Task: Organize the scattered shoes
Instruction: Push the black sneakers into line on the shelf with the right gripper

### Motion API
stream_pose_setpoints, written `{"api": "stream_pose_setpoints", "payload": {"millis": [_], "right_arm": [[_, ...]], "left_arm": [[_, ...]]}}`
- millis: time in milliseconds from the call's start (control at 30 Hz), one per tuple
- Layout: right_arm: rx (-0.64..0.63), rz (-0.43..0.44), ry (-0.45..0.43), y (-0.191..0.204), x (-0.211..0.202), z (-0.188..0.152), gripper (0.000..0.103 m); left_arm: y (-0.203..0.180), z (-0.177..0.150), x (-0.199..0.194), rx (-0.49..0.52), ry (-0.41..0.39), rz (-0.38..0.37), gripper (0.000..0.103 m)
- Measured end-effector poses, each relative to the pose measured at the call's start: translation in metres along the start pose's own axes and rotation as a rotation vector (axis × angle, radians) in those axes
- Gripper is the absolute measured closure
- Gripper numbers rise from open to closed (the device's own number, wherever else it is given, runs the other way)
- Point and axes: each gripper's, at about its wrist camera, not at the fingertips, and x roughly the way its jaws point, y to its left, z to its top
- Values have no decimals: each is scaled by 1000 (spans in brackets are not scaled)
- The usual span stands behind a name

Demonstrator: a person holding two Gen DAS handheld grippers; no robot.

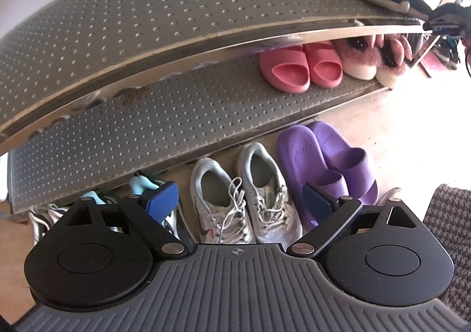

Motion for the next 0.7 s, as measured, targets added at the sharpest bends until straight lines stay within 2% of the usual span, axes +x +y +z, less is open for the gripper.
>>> {"api": "stream_pose_setpoints", "payload": {"millis": [100, 167, 200, 233, 267, 300, 367, 500, 600, 700], "right_arm": [[2, 20, 30, -1, -14, 4, 71], [7, 84, -10, 0, -31, 5, 61], [8, 142, -54, 0, -40, 5, 46], [9, 199, -97, 0, -49, 5, 20], [9, 256, -141, 1, -59, 4, 8], [4, 305, -173, 3, -62, 3, 4], [-28, 370, -209, 13, -58, 1, 5], [-133, 322, -227, 39, -33, -3, 7], [-115, 325, -209, 42, -20, -1, 12], [-110, 324, -175, 44, -9, -2, 22]], "left_arm": [[5, 2, -2, -27, -5, 0, 9], [6, 2, -4, -39, -9, -7, 9], [6, 1, -5, -38, -11, -14, 9], [4, 0, -6, -32, -11, -18, 9], [2, -1, -7, -24, -10, -19, 9], [2, -1, -7, -19, -10, -18, 9], [1, -2, -7, -13, -9, -14, 9], [5, -1, -5, -26, -9, -2, 9], [8, 0, -2, -34, -2, 2, 9], [10, 0, -1, -36, 4, 0, 9]]}}
